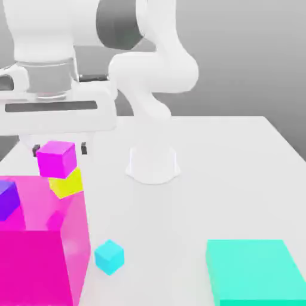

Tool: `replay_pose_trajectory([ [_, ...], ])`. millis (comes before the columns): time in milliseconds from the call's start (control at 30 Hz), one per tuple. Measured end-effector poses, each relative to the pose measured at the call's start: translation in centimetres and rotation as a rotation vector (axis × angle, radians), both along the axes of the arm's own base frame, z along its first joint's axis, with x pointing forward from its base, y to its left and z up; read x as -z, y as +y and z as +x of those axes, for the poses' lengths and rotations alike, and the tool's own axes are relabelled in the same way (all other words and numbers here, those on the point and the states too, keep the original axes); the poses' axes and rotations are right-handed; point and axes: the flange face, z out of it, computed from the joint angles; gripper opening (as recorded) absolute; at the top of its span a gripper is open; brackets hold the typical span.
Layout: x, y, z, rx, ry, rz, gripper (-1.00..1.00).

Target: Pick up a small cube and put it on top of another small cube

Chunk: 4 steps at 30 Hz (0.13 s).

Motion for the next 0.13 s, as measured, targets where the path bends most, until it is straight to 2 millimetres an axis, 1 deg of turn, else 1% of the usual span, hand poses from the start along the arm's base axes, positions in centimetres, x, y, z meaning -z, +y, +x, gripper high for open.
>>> replay_pose_trajectory([
  [33,0.6,0.0,-0.1,0.000,0.001,-0.003,1.00],
  [67,0.1,-0.1,0.0,0.000,0.001,-0.004,1.00],
  [133,-2.2,-0.1,0.1,-0.001,0.000,-0.005,1.00],
])
